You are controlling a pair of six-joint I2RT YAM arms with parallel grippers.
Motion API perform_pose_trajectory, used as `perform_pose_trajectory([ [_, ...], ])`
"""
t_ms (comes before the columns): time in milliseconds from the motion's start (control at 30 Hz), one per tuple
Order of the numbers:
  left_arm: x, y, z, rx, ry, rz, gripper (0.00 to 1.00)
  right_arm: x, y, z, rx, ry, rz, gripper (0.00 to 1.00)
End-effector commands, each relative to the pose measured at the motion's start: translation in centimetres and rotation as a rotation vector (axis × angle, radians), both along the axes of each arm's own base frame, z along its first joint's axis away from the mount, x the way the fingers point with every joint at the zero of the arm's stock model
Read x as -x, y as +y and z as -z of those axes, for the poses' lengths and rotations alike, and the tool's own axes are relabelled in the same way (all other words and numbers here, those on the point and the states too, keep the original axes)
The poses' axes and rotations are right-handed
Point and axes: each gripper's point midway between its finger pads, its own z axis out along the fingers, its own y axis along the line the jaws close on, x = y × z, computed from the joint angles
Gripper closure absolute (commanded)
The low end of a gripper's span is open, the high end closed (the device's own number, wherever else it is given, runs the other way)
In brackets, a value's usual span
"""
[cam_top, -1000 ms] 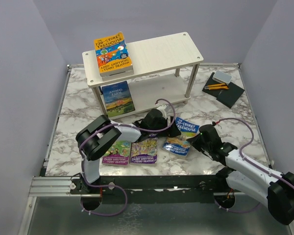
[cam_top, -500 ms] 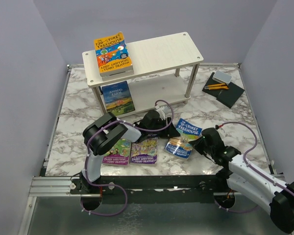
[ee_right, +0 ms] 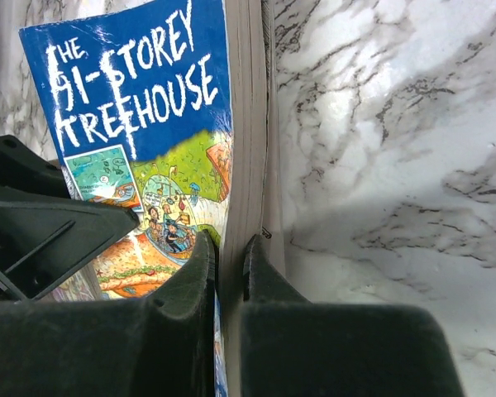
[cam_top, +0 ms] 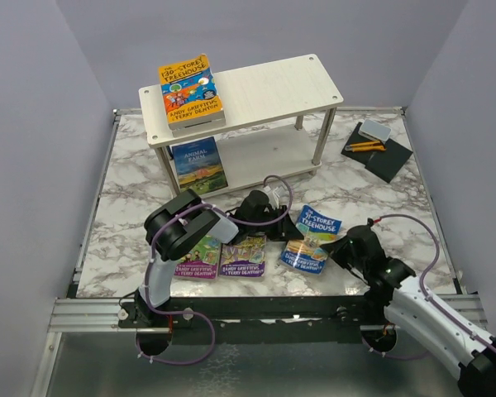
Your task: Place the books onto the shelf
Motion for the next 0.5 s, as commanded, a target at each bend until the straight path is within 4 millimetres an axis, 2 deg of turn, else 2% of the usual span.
perform_pose_trajectory([
  [0, 5.9, 0.6, 2.3, -0.063, 0.163, 0.141, 1.00, 1.1, -0.3, 0.5, -0.002, 0.029, -0.006, 1.00],
  [133, 5.0, 0.0, -0.4, -0.013, 0.118, 0.116, 1.00, 1.0, -0.2, -0.6, -0.003, -0.001, -0.017, 0.98],
  [233, 4.4, -0.4, -2.9, 0.030, 0.087, 0.094, 1.00, 0.8, -0.4, -1.7, 0.011, -0.022, -0.024, 0.85],
  [300, 4.0, -0.6, -4.8, 0.063, 0.064, 0.076, 1.00, 0.8, -0.5, -2.7, 0.019, -0.044, -0.038, 0.68],
  [467, 3.4, -0.6, -9.6, 0.144, 0.007, 0.040, 1.00, 0.4, -0.1, -5.5, 0.007, -0.135, -0.086, 0.51],
])
